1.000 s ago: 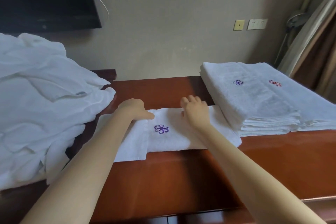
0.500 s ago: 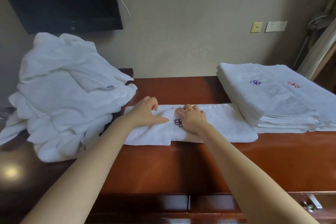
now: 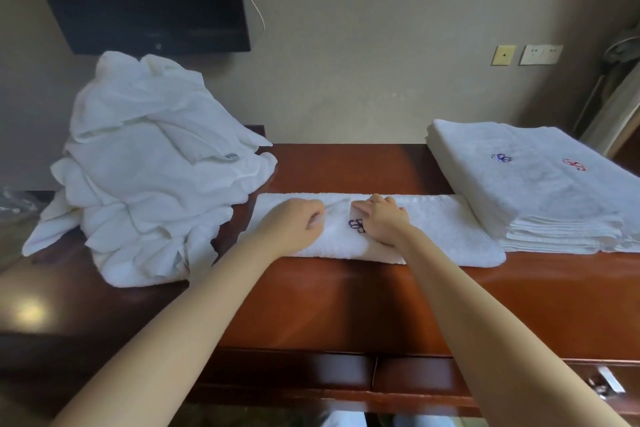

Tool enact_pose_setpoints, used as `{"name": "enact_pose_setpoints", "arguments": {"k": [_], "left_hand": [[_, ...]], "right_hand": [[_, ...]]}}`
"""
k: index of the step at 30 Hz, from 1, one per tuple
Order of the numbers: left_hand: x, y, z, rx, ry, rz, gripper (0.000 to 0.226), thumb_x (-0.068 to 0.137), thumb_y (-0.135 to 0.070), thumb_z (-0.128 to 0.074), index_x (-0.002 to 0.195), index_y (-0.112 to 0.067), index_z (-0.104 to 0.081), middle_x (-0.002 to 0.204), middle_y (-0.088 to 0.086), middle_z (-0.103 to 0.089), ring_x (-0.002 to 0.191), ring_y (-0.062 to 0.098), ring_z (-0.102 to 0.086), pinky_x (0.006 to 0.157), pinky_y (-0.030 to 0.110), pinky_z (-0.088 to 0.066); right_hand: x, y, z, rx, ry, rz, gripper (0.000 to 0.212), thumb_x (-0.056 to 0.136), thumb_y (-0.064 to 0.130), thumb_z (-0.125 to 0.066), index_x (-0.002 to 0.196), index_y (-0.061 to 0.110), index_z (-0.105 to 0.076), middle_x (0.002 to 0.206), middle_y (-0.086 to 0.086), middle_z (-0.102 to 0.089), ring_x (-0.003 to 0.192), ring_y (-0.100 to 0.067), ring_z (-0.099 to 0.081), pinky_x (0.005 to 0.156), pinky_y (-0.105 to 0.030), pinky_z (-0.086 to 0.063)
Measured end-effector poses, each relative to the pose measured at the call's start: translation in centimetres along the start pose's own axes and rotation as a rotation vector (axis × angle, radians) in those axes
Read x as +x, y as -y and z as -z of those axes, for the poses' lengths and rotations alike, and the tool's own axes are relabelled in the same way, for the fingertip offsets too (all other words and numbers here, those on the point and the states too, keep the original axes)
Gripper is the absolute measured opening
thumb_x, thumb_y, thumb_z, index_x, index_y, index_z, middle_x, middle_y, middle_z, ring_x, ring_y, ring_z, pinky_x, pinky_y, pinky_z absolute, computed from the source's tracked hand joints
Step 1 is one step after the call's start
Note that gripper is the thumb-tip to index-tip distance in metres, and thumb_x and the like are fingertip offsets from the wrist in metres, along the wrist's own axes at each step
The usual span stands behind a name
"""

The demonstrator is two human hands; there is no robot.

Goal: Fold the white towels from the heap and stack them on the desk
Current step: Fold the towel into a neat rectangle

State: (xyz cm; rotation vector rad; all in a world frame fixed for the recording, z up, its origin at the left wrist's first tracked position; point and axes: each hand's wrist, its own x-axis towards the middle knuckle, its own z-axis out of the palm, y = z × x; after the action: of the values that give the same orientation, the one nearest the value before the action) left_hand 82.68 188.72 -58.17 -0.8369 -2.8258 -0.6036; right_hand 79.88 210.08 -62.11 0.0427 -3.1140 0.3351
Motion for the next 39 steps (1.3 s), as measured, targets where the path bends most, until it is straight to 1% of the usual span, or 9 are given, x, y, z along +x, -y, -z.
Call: {"name": "enact_pose_setpoints", "arguments": {"k": [2,5,12,20,23,27,32,36,39], "left_hand": [[1.2,1.0,1.1,0.033,-0.113,0.069,0.024,0.094,-0.019,-0.047,0.07,-0.021,-0.042,0.062,-0.005,-0.044,0.065,0.025,-0.05,0.057,0.032,-0.038],[3.8,3.3,1.9,0.048,-0.243,0.254,0.021,0.098,-0.026,-0.046,0.099,-0.008,-0.058,0.087,0.009,-0.061,0.086,0.031,-0.059,0.074,0.037,-0.048],[6.3,9.9,0.6,0.014,0.05,0.569,0.034,0.092,-0.028,-0.055,0.108,0.001,-0.059,0.097,0.01,-0.061,0.093,0.025,-0.058,0.074,0.031,-0.043],[5.3,9.6,0.5,-0.339,0.049,0.59,0.031,0.084,-0.041,-0.064,0.091,-0.011,-0.056,0.082,0.002,-0.06,0.078,0.017,-0.059,0.075,0.034,-0.051],[4.6,8.1,1.3,-0.273,0.027,0.584,0.037,0.08,-0.044,-0.065,0.073,-0.014,-0.046,0.066,-0.003,-0.049,0.065,0.014,-0.05,0.059,0.027,-0.038],[1.7,6.0,1.5,0.052,-0.027,0.519,0.048,0.076,-0.054,-0.064,0.098,-0.02,-0.039,0.082,-0.009,-0.049,0.074,0.012,-0.051,0.058,0.027,-0.037],[-1.6,3.8,-0.1,0.344,-0.052,0.49,0.034,0.084,-0.037,-0.058,0.106,-0.012,-0.049,0.077,-0.003,-0.045,0.072,0.019,-0.049,0.06,0.028,-0.04],[-3.0,3.2,0.0,0.272,-0.036,0.551,0.022,0.087,-0.014,-0.055,0.107,-0.008,-0.052,0.096,0.007,-0.054,0.086,0.025,-0.056,0.064,0.03,-0.042],[-4.0,3.4,0.4,0.136,-0.178,0.558,0.015,0.086,-0.001,-0.049,0.1,-0.004,-0.053,0.102,0.011,-0.059,0.091,0.028,-0.057,0.068,0.033,-0.042]], "right_hand": [[-0.1,-0.3,-0.7,0.008,-0.082,-0.002,0.04,0.096,0.021,-0.038,0.132,0.033,-0.052,0.13,0.003,-0.046,0.121,-0.023,-0.038,0.094,-0.037,-0.033],[-0.4,-0.6,-1.6,0.048,-0.228,0.014,0.044,0.094,0.019,-0.038,0.133,0.031,-0.053,0.129,0.004,-0.051,0.116,-0.021,-0.042,0.095,-0.037,-0.035],[-0.3,-1.1,-2.8,0.039,-0.348,0.035,0.038,0.092,0.018,-0.041,0.124,0.028,-0.059,0.126,0.006,-0.055,0.112,-0.02,-0.047,0.09,-0.034,-0.032],[-0.5,-0.3,-1.9,-0.008,-0.302,0.017,0.039,0.091,0.016,-0.042,0.126,0.024,-0.058,0.126,0.003,-0.055,0.115,-0.021,-0.047,0.09,-0.035,-0.034],[-0.9,1.6,-1.1,0.061,-0.301,0.063,0.039,0.089,0.015,-0.047,0.125,0.021,-0.059,0.127,0.002,-0.055,0.115,-0.022,-0.047,0.088,-0.034,-0.037],[-1.9,5.4,-1.3,0.175,-0.259,0.168,0.035,0.09,0.017,-0.049,0.123,0.017,-0.06,0.123,-0.001,-0.056,0.111,-0.024,-0.052,0.086,-0.036,-0.044],[-2.7,6.5,-2.5,0.178,-0.193,0.086,0.029,0.092,0.021,-0.044,0.115,0.012,-0.059,0.12,-0.003,-0.056,0.104,-0.022,-0.053,0.078,-0.033,-0.045],[-3.2,6.6,-3.1,0.14,-0.221,0.095,0.033,0.093,0.022,-0.042,0.123,0.013,-0.055,0.123,-0.002,-0.054,0.108,-0.022,-0.049,0.082,-0.032,-0.039],[-3.5,6.8,-3.3,0.143,-0.265,0.09,0.021,0.092,0.018,-0.041,0.105,0.01,-0.055,0.11,-0.003,-0.056,0.097,-0.021,-0.048,0.079,-0.03,-0.038]]}}
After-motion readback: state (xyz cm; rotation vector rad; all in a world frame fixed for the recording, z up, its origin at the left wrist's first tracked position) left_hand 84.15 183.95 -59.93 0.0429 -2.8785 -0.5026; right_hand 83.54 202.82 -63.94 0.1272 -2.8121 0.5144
